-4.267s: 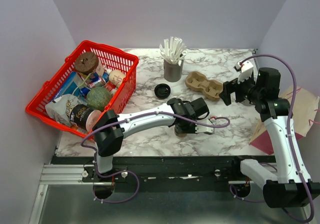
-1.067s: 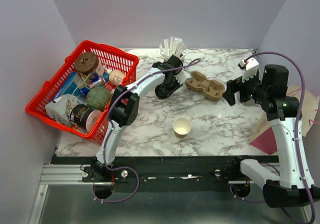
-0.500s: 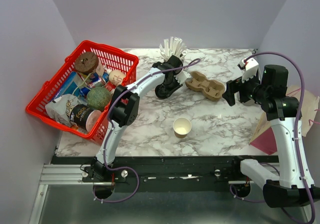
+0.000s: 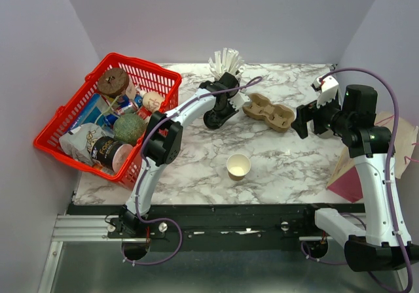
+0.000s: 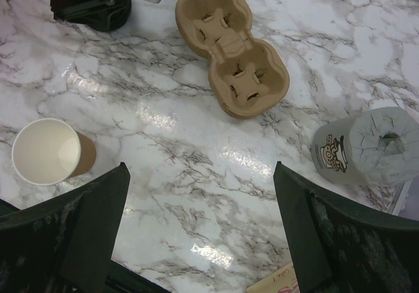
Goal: Pack the takeout coffee
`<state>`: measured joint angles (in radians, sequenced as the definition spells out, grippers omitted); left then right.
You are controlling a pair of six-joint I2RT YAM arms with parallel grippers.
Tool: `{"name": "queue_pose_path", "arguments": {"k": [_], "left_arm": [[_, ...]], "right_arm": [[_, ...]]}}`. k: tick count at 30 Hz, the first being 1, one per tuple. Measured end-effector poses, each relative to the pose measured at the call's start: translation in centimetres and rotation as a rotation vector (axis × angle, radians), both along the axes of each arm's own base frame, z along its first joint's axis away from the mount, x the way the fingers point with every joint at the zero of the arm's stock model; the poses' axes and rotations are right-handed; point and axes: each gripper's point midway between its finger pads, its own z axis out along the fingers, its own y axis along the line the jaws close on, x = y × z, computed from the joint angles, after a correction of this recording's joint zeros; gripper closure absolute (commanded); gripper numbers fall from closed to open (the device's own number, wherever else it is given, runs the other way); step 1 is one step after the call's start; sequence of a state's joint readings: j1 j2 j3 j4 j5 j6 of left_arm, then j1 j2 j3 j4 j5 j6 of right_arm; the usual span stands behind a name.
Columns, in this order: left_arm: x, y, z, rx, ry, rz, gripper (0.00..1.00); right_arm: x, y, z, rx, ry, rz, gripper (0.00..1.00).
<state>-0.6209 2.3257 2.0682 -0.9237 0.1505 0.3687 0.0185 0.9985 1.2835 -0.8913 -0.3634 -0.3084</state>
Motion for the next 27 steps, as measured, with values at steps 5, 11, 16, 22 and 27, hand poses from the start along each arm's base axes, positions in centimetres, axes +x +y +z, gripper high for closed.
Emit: {"name": "queue_pose_path", "arguments": {"k": [5, 11, 16, 22, 27], "left_arm": [[-0.1, 0.1, 0.0, 0.003, 0.006, 0.002, 0.83], [-0.9, 0.5, 0.2, 0.02, 0.038, 0.007, 0.97], [-2.5, 1.7, 0.2, 0.044, 0.07, 0.0, 1.0], [-3.3, 2.4, 3.4, -0.048, 0.105, 0.024, 1.0], [-3.0, 3.1, 7.0, -0.219, 0.146, 0.072, 1.0]], "right_arm": [[0.0, 0.0, 0.0, 0.0, 0.0, 0.0, 0.0], [0.0, 0.0, 0.0, 0.0, 0.0, 0.0, 0.0], [0.0, 0.0, -0.1, 0.0, 0.002, 0.0, 0.0], [0.2, 0.0, -0.2, 0.001, 0.007, 0.0, 0.0], [0.3, 0.1, -0.4, 0.007, 0.017, 0.003, 0.0]]}}
